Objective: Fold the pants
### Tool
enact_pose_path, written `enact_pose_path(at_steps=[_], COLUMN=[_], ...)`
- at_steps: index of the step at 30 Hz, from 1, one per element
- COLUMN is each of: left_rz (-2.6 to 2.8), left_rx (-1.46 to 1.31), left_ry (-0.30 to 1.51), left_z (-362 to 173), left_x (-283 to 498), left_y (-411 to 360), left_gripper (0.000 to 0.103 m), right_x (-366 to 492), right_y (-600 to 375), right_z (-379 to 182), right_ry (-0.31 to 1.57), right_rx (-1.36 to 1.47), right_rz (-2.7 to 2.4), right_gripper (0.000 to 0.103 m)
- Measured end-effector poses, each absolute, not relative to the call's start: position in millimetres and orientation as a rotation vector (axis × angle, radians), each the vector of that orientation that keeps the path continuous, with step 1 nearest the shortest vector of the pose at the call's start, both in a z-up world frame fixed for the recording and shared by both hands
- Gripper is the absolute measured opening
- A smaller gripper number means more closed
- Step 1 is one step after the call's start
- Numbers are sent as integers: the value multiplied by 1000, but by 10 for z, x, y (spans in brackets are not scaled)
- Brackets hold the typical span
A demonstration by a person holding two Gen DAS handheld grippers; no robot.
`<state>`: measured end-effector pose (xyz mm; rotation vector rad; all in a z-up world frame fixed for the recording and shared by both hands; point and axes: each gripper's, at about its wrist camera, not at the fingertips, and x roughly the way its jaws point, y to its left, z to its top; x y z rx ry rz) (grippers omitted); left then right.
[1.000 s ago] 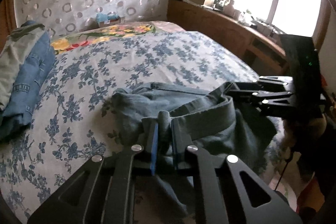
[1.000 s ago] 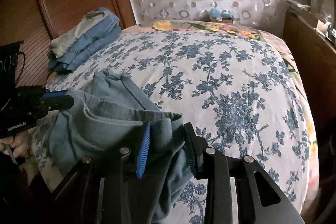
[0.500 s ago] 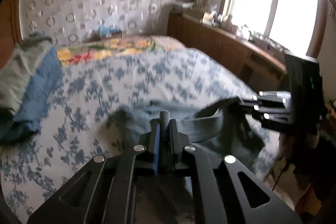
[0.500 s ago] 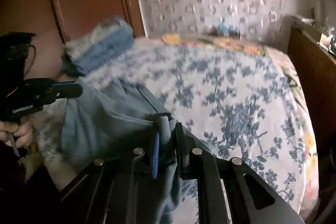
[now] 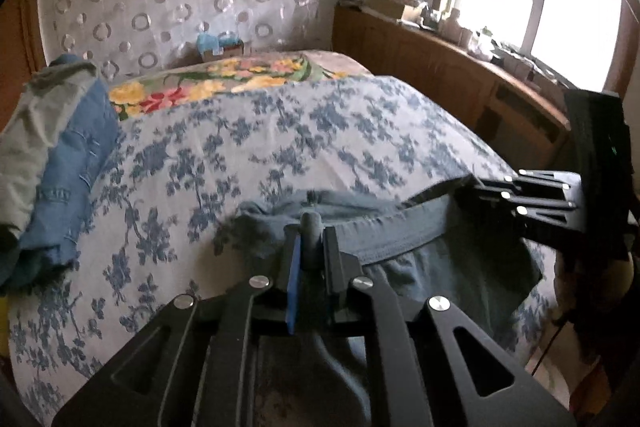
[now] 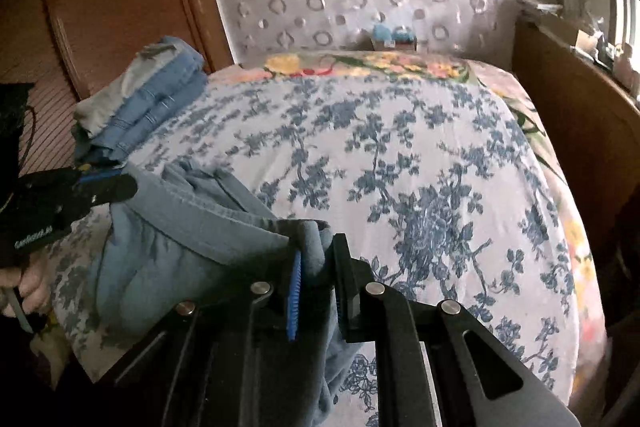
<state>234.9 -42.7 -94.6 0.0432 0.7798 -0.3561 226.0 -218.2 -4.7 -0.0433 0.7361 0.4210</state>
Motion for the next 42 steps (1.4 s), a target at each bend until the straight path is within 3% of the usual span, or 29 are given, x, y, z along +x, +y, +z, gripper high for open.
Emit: enact_pose_path(at_steps=[12, 18, 28, 42], left_rz=[-372, -394, -369, -293], left_rx=[70, 60, 56, 29], left_ry=[786, 812, 915, 824], left_z=[-888, -984, -1351, -1415], left_x=[2100, 1988, 2016, 1859], left_y=[-420, -434, -464, -448], left_gripper=[56, 65, 68, 73], right_x=[2014, 1708, 1409, 1467], right_y=[-2262, -2287, -2111, -2086], right_z=[182, 173, 54, -114], right_ry=[673, 655, 678, 740], right_rx=[-58, -45, -66, -39], right_rz=[380, 413, 474, 428], right_gripper=[37, 39, 40, 40])
